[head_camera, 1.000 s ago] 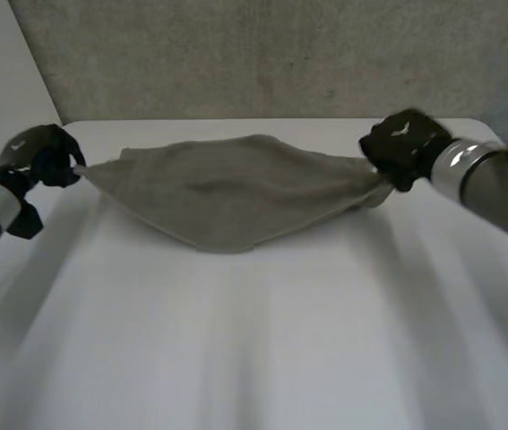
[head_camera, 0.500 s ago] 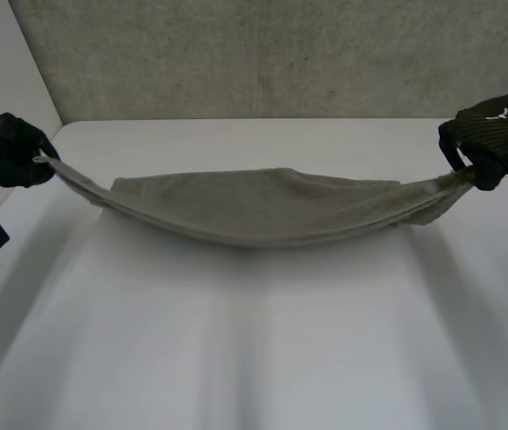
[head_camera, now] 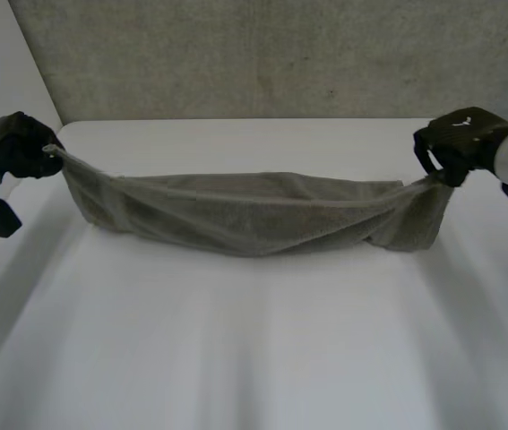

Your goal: Fold the towel.

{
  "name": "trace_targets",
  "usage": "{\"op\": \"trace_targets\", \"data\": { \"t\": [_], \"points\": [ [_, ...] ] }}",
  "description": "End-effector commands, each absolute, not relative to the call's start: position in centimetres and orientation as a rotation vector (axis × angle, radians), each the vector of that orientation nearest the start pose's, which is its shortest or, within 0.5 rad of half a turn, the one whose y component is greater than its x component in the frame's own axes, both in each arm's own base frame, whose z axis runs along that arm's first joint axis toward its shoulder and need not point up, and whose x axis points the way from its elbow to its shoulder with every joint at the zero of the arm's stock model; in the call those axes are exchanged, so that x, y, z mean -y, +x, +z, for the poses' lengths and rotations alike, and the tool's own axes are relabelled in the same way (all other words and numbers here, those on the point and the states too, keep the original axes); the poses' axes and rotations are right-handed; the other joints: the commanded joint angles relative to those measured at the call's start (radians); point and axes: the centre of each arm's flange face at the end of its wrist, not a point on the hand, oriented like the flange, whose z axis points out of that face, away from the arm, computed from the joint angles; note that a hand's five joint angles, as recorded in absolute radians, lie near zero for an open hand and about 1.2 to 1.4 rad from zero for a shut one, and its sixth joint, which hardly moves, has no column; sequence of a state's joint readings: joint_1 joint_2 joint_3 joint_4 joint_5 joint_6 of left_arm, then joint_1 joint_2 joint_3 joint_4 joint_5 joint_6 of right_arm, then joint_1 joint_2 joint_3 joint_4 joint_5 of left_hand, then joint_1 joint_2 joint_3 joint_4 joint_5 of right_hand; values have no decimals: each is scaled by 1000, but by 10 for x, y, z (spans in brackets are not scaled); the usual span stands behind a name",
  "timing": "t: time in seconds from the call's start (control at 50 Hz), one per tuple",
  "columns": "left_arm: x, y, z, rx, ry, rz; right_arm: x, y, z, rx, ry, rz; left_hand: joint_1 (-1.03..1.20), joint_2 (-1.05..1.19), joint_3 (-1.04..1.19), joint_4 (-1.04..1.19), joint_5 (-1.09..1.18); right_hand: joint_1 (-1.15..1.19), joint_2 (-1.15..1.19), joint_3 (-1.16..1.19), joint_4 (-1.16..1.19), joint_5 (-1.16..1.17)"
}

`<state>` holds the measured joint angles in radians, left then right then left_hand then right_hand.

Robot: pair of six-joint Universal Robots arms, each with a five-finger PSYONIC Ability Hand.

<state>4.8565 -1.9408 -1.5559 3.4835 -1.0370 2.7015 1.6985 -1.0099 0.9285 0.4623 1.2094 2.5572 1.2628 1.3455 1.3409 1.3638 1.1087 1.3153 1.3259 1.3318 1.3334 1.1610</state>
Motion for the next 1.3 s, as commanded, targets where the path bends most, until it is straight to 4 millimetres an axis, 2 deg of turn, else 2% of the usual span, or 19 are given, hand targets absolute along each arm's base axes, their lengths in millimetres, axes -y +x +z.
{"op": "trace_targets", "data": {
  "t": [0.02, 0.16, 0.22, 0.32, 0.44, 0.54, 0.74, 0.76, 0.78, 0.82, 0.84, 0.86, 0.88, 0.9, 0.92, 0.96, 1.0, 1.16, 1.3],
  "points": [
    [414, -125, 201, 1932, 129, 1753, 390, 231, 247, -2263, -1109, -1835, 133, 51, 55, 32, 113, 81, 70, 64, 63, 61],
    [438, -128, 180, 1980, 204, 1775, 410, 248, 219, -2308, -1101, -1854, 133, 51, 55, 32, 113, 81, 70, 64, 63, 61],
    [442, -127, 176, 1986, 213, 1779, 415, 256, 209, -2312, -1104, -1860, 133, 51, 55, 32, 113, 81, 70, 64, 63, 61],
    [455, -134, 161, 2000, 224, 1780, 423, 261, 195, -2342, -1093, -1877, 133, 51, 55, 32, 113, 81, 70, 64, 63, 61],
    [460, -137, 151, 2008, 221, 1769, 432, 267, 183, -2331, -1083, -1924, 133, 51, 55, 32, 113, 81, 70, 64, 63, 61],
    [463, -150, 144, 1997, 191, 1757, 436, 272, 176, -2308, -1080, -1964, 133, 51, 55, 32, 113, 81, 70, 64, 63, 61],
    [473, -152, 137, 1985, 182, 1766, 446, 271, 168, -2306, -1037, -2048, 133, 51, 55, 32, 113, 81, 70, 64, 63, 61],
    [473, -152, 137, 1985, 182, 1766, 447, 271, 166, -2302, -1036, -2057, 133, 51, 55, 32, 113, -46, -56, -62, -64, -66],
    [473, -154, 137, 1982, 179, 1768, 447, 271, 166, -2302, -1036, -2057, 133, 51, 55, 32, 113, -47, -58, -64, -65, -67],
    [474, -156, 137, 1978, 173, 1768, 450, 271, 161, -2293, -1027, -2079, 133, 51, 55, 32, 113, -494, -505, -510, -512, -514],
    [475, -158, 138, 1971, 167, 1771, 450, 271, 161, -2293, -1027, -2079, 111, 28, 32, 10, 90, -496, -507, -513, -514, -517],
    [476, -158, 139, 1967, 164, 1774, 452, 271, 160, -2293, -1016, -2099, -96, -179, -174, -197, -116, -662, -673, -679, -680, -682],
    [476, -158, 139, 1967, 164, 1774, 452, 271, 160, -2293, -1015, -2100, -98, -181, -176, -199, -118, -664, -674, -680, -682, -684],
    [478, -158, 139, 1962, 164, 1778, 454, 270, 160, -2298, -1000, -2122, -299, -381, -377, -400, -319, -812, -823, -828, -830, -832],
    [478, -158, 139, 1962, 164, 1778, 456, 269, 159, -2308, -985, -2139, -301, -383, -379, -402, -321, -1055, -1065, -1071, -1073, -1075],
    [480, -158, 142, 1949, 161, 1792, 456, 268, 158, -2317, -975, -2148, -491, -574, -569, -592, -511, -1141, -1151, -1157, -1159, -1161],
    [482, -158, 145, 1940, 158, 1799, 457, 269, 157, -2327, -959, -2159, -561, -644, -639, -662, -582, -1141, -1151, -1157, -1159, -1161],
    [489, -157, 158, 1895, 146, 1844, 457, 271, 168, -2292, -921, -2201, -603, -686, -681, -704, -623, -1141, -1151, -1157, -1159, -1161],
    [490, -158, 163, 1888, 135, 1851, 449, 272, 202, -2246, -831, -2197, -603, -686, -681, -704, -623, -1141, -1151, -1157, -1159, -1161]
  ]
}}
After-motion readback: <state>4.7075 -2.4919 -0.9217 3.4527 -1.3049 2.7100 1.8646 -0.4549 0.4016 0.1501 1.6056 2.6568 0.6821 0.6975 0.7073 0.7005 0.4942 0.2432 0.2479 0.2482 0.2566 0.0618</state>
